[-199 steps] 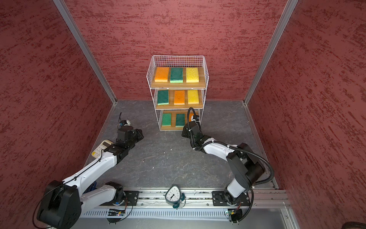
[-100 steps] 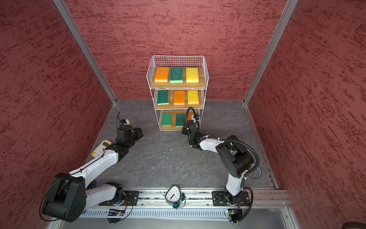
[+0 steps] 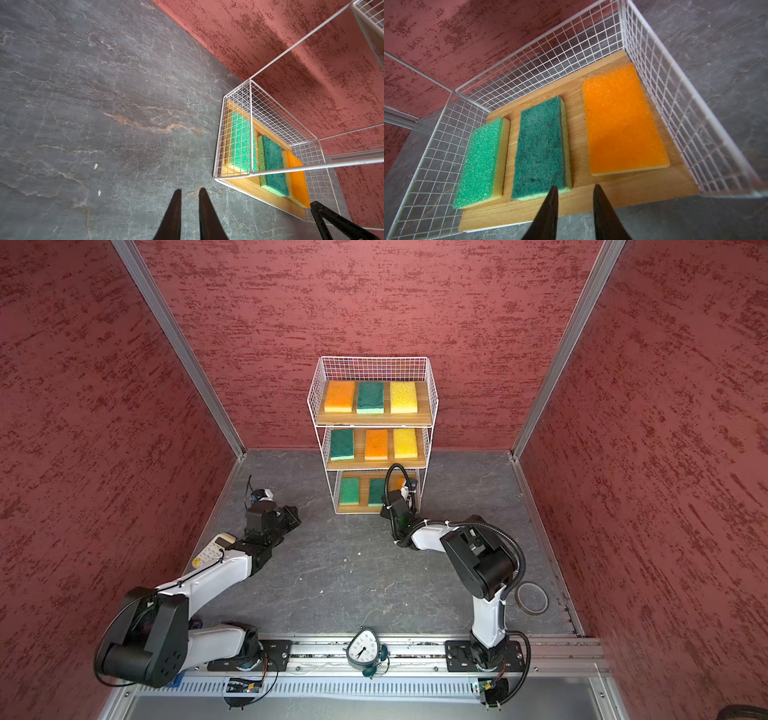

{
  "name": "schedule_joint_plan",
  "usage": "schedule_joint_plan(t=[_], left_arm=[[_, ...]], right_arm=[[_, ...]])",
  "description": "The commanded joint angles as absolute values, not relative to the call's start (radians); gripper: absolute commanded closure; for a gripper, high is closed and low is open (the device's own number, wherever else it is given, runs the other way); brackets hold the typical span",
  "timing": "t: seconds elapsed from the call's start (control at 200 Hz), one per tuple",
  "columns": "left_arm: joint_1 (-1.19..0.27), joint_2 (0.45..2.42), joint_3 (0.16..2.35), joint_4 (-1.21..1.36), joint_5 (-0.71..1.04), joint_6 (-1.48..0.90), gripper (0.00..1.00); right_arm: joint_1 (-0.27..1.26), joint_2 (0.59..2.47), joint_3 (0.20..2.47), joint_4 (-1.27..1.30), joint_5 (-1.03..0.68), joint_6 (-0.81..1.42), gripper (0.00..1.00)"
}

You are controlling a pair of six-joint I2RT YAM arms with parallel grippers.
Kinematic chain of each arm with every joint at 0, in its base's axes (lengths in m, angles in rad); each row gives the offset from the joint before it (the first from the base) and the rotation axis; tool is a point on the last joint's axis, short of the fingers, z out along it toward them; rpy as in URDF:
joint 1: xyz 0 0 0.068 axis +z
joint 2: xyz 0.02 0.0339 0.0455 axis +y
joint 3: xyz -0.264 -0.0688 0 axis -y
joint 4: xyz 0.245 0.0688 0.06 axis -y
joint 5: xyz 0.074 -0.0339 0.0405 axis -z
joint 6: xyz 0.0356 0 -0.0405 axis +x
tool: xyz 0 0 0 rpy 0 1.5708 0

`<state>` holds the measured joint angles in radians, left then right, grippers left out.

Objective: Place and organize the cleaning sponges onto the shelf

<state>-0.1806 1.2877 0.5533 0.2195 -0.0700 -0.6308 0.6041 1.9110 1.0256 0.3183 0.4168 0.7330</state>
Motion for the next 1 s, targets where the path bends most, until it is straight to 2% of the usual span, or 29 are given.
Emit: schedule_joint_plan(t=[0.0, 0.997], left_arm=[[-0.170, 1.305, 0.537, 0.281, -0.049, -0.629, 0.82], [-0.122, 1.339, 0.491, 0.367, -0.020, -0.661, 0.83]], right_arm=[[0.600, 1.935, 1.061, 0.298, 0.473, 0.731, 0.70], [0.614, 2.029, 1.142, 0.204, 0.495, 0.758, 0.71]])
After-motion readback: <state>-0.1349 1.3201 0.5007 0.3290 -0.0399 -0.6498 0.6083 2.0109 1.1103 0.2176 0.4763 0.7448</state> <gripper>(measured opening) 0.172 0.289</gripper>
